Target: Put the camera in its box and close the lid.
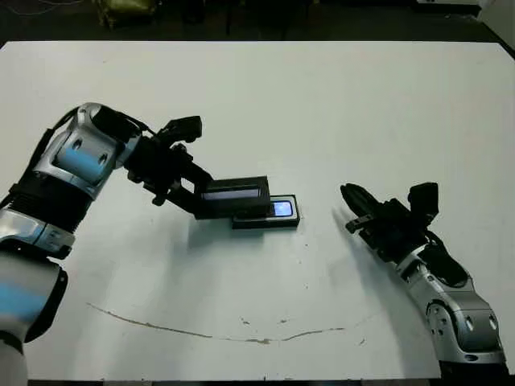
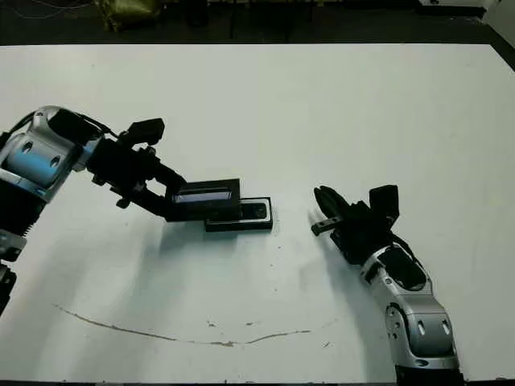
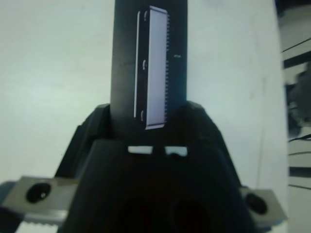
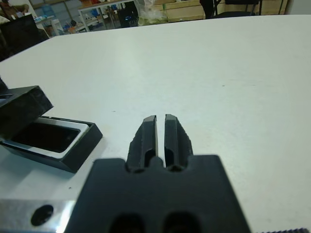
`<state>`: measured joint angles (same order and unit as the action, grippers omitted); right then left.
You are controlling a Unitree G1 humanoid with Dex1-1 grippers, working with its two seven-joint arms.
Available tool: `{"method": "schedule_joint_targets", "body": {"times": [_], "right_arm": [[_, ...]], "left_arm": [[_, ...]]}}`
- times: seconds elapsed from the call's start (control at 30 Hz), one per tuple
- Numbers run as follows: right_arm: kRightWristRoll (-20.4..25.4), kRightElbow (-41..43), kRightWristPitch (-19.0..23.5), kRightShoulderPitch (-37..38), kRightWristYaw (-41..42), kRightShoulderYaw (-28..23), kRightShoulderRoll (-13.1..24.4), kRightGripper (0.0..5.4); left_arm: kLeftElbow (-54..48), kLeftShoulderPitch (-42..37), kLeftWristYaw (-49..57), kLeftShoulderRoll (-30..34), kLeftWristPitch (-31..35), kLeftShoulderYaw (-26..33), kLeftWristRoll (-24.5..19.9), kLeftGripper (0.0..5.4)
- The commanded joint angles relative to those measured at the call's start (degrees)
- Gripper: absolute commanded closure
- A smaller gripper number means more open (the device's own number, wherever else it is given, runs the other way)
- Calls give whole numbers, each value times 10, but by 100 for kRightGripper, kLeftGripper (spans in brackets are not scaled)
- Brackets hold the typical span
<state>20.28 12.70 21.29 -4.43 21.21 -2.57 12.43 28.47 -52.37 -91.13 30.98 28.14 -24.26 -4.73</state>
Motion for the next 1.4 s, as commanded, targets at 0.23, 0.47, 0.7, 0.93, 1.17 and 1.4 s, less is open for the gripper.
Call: {"method": "schedule_joint_targets", "body": {"times": [0.23,0.47,0.7,0.93,1.17,1.4], "right_arm": [[-19,-2,-6,9,-7,8,1,540],[-24,-2,-11,11,-9,8,0,540],[-21,-7,-14,11,-3,6,-1,540],[-26,-12,-28,12,-2,9,-1,540],[-23,-12,-22,11,-6,10,-4,540],[-21,-8,-14,9,-9,10,-3,540]], "left_arm": [[-33,30,18,-4,63,1,-8,302],[-58,47,57,-4,58,7,-12,302],[-66,48,81,-6,29,1,-2,302],[-71,50,99,-14,18,0,-4,302],[-52,44,84,-22,-9,-11,-1,302],[-28,39,80,-44,-23,-26,6,302]]}}
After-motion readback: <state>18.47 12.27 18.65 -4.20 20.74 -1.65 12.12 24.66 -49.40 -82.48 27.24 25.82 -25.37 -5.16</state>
